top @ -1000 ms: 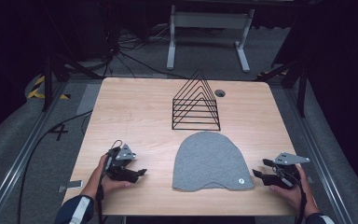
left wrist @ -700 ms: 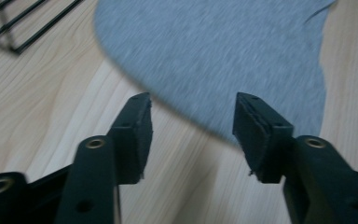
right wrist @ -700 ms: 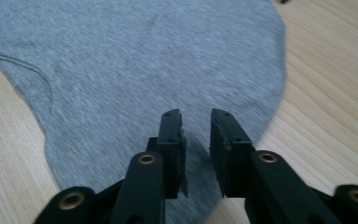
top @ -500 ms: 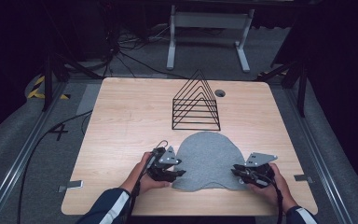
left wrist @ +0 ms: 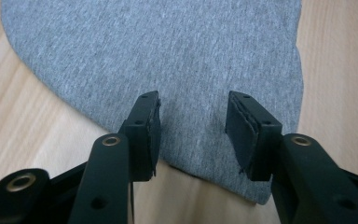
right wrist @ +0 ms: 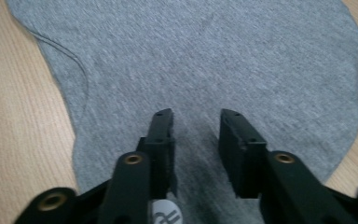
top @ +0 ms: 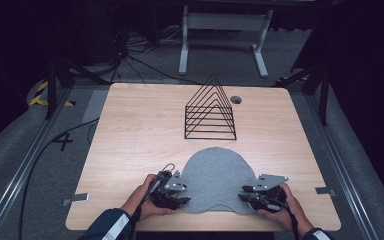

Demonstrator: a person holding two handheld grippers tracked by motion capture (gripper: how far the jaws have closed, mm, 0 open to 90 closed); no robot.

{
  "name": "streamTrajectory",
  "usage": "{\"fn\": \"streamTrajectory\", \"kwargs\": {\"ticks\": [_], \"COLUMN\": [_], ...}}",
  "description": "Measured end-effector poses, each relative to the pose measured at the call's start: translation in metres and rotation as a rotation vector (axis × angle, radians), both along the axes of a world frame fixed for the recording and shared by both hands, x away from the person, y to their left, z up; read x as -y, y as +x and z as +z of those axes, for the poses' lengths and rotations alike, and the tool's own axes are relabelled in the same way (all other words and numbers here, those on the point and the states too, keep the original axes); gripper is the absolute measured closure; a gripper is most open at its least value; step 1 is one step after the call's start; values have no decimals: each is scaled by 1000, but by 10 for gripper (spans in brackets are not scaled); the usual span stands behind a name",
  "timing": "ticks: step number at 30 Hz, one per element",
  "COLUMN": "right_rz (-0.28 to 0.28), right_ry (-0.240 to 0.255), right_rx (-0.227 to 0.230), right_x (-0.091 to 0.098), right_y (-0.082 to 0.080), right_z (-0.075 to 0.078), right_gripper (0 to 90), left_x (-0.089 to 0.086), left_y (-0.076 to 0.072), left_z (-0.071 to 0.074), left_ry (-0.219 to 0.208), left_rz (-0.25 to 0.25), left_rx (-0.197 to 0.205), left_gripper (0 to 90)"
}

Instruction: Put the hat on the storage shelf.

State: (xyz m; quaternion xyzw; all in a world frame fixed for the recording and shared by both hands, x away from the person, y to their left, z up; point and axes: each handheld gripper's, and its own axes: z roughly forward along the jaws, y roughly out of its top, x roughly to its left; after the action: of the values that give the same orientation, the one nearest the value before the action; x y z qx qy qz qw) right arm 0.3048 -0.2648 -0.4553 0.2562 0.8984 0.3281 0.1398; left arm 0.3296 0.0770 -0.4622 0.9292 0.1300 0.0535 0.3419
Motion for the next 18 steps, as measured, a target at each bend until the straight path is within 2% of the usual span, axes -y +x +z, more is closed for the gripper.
{"fn": "streamTrajectory", "kwargs": {"ticks": [1,2,3,5,6,8,9,10,11,12,13,14,16,18], "right_rz": [0,-3,-18,-61,-87,-132,-148,-148,-165,-177,-183,-186,-179,-170], "right_ry": [-8,-19,-31,-33,-24,-10,-4,-4,-5,-15,-12,-11,-28,-55], "right_rx": [-9,-11,-14,-14,-15,-33,-50,-50,-76,-90,-104,-137,-189,-194], "right_x": [-2,-2,-2,1,3,5,5,5,1,-2,-4,-6,-12,-17], "right_y": [1,2,5,15,21,37,46,46,65,74,80,87,96,99], "right_z": [1,2,4,11,16,24,27,27,30,29,27,25,19,16], "right_gripper": [564,514,470,392,366,301,281,281,255,244,233,224,211,203], "left_x": [0,-2,-2,0,2,8,12,12,16,22,25,27,33,35], "left_y": [0,1,8,21,28,46,57,57,65,79,85,91,98,99], "left_z": [1,4,9,15,16,15,14,14,12,9,9,7,8,8], "left_ry": [3,12,-8,-28,-23,-14,7,7,11,55,71,69,72,75], "left_rz": [6,35,63,143,192,229,243,243,251,254,270,281,266,262], "left_rx": [4,8,21,-13,-36,-70,-94,-94,-118,-133,-135,-134,-158,-155], "left_gripper": [504,463,408,302,270,218,193,176,168,170,172,171,145,146]}}
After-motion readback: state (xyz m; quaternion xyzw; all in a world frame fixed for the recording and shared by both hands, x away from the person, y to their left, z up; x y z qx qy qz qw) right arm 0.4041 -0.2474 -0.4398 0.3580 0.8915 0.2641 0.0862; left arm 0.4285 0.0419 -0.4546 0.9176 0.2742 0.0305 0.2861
